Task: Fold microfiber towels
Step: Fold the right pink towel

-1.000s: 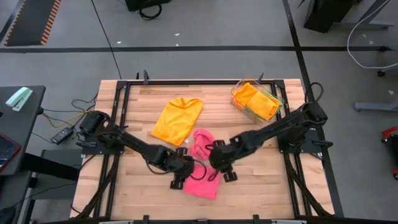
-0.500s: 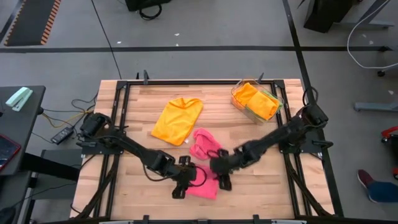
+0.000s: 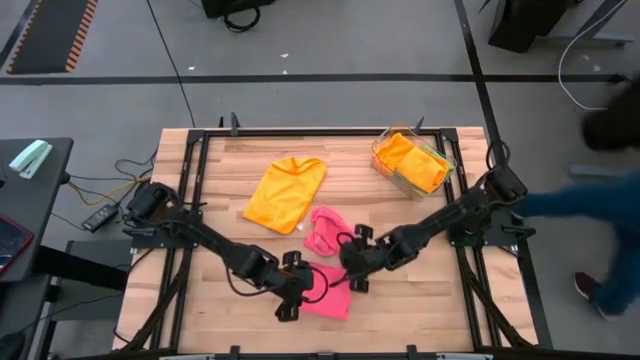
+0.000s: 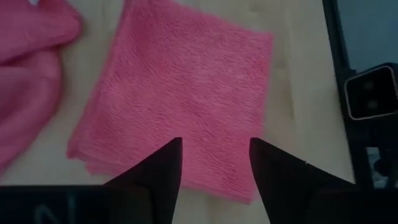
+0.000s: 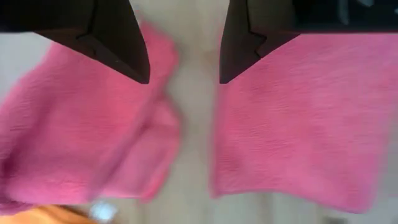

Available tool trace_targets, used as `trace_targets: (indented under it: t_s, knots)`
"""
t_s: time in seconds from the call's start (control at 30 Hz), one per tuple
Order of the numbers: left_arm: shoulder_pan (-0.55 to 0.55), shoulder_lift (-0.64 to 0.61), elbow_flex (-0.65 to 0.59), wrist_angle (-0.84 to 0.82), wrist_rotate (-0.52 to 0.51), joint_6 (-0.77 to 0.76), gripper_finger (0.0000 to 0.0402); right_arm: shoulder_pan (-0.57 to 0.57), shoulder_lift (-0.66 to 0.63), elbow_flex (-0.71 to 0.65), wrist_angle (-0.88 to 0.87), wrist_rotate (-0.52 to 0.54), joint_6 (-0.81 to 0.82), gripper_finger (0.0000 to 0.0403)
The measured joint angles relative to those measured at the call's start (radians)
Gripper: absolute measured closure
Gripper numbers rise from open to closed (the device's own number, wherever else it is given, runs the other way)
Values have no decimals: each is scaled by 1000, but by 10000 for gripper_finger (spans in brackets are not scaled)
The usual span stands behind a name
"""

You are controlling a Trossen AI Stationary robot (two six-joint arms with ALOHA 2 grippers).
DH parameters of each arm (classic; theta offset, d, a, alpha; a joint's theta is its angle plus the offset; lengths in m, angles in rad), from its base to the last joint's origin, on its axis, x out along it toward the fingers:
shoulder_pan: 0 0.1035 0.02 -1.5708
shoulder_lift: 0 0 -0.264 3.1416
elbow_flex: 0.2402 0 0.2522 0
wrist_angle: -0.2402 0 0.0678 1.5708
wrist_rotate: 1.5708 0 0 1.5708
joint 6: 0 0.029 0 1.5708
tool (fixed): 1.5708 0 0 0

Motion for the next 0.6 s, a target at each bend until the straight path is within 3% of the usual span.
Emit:
trace_targets:
  t_s: [0.2, 0.33, 0.6]
  knots:
    - [-2, 0, 0, -4, 40, -105, 228, -79, 1, -107, 142, -18, -109, 196]
    - [-1, 0, 0, -5, 41, -140, 241, -93, 1, -200, 278, -64, -176, 209]
    - [-1, 0, 0, -9, 52, -160, 262, -93, 6, -304, 384, -112, -249, 239]
